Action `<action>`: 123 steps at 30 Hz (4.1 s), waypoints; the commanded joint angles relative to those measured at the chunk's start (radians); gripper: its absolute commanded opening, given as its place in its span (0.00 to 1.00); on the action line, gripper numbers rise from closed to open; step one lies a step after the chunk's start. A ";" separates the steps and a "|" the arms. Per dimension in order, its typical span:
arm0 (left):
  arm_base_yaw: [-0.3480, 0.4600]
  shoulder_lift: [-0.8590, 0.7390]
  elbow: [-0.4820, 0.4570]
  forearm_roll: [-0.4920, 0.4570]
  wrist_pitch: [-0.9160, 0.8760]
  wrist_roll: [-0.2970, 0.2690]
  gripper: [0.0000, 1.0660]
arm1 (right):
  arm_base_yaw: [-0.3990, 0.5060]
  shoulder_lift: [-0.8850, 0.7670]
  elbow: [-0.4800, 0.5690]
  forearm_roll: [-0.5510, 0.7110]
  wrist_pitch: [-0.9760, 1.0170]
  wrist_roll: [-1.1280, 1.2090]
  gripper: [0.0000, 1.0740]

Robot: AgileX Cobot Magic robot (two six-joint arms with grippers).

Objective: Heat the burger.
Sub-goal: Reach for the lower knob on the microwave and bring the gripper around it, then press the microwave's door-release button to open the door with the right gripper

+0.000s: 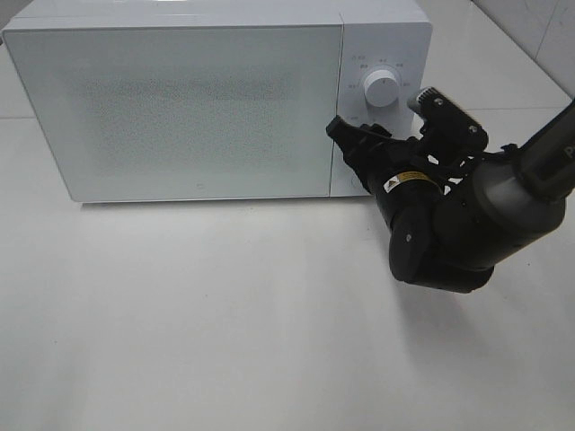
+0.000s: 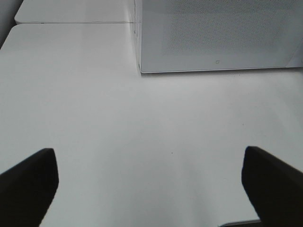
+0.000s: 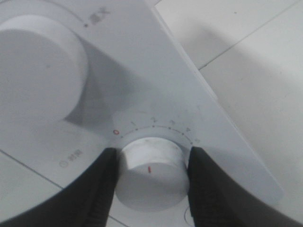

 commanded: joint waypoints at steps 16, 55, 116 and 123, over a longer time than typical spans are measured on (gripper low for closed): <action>0.004 -0.013 0.000 -0.003 -0.004 0.004 0.92 | 0.005 -0.007 -0.041 -0.235 -0.167 0.740 0.00; 0.004 -0.010 0.000 -0.003 -0.004 0.004 0.92 | 0.005 -0.007 -0.025 -0.103 -0.223 0.786 0.19; 0.004 -0.010 0.000 -0.003 -0.004 0.004 0.92 | -0.033 -0.685 0.283 -0.237 0.773 -0.646 0.71; 0.004 -0.010 0.000 -0.003 -0.004 0.004 0.92 | -0.143 -0.792 0.181 -0.473 1.187 -0.624 0.71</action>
